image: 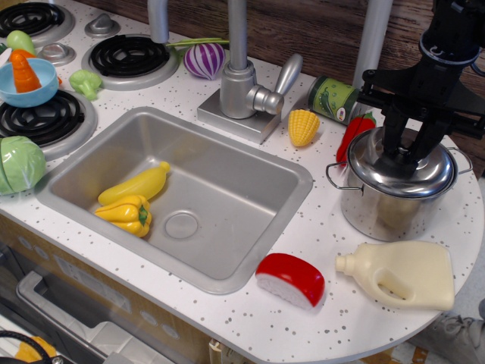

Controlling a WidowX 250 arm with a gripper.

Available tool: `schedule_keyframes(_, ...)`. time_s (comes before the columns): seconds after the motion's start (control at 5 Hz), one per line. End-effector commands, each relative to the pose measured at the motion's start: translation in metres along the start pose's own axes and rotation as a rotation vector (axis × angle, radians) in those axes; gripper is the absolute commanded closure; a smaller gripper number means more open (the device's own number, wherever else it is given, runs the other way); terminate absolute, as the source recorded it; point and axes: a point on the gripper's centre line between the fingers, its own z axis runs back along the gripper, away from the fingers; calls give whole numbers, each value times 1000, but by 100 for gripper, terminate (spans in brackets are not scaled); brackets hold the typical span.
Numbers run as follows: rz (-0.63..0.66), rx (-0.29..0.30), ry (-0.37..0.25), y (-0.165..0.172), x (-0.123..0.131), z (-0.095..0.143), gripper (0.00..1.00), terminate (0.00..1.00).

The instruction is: Put lid on pot or pan

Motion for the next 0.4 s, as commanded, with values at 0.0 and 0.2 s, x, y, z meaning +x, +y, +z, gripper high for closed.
schedule_keyframes(0.0,-10,-50,-95,0,14,17,0,0)
schedule_keyframes(0.2,-10,-50,-95,0,14,17,0,100)
